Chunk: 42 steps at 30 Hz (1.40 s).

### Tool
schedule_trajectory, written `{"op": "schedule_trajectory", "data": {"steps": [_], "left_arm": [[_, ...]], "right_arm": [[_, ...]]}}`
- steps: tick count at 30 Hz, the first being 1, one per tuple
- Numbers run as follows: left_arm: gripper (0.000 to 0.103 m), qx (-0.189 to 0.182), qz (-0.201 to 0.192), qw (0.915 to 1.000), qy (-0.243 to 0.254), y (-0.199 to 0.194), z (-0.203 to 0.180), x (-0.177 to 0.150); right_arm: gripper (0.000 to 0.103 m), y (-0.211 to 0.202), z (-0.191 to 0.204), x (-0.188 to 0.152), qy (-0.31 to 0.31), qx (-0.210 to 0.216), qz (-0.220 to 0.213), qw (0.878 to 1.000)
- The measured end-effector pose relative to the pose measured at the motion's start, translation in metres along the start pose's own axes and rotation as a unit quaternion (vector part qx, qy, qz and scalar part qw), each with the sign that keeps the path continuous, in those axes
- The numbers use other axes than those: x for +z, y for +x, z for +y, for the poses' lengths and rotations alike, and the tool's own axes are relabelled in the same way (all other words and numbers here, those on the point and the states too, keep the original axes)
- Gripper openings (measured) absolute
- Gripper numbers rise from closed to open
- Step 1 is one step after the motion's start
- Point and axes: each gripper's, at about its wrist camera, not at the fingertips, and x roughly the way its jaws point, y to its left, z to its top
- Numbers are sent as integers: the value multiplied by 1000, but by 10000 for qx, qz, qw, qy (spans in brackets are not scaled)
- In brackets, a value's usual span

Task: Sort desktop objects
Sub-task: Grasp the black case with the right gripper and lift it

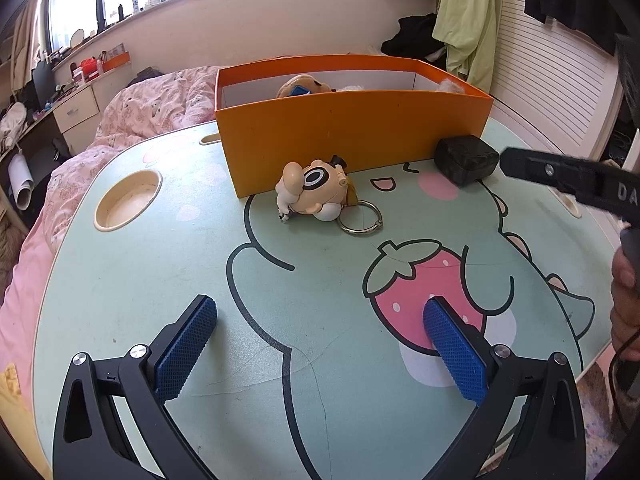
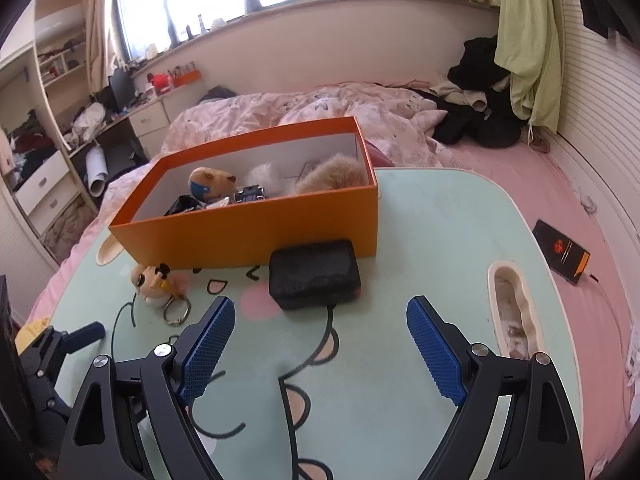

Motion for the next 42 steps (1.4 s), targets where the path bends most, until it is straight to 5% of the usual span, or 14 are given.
{"op": "schedule_trajectory", "data": {"steps": [10,13,18,23,31,35,42], "left_arm": [[103,0,0,10000,-2,0,0,0],[103,0,-1,10000,1,0,-1,0],[103,-8,-3,10000,4,0,-2,1],[103,-11,-2,10000,1,0,-1,1],[103,-12,-1,10000,4,0,-1,1],[103,-13,-3,10000,4,0,-1,1],[103,-13,-3,10000,5,0,-1,1]], "right_arm": [[87,62,6,24,-282,-321,681,9968],[60,63,6,21,-350,-300,619,9970],[60,38,-6,6,80,364,581,9976],[60,-2,-6,-23,29,498,273,9984],[62,-25,-13,-46,30,159,-41,9999],[74,-29,-13,-52,2,-48,-235,9997],[77,-18,-9,-63,-177,-205,-140,9995]]}}
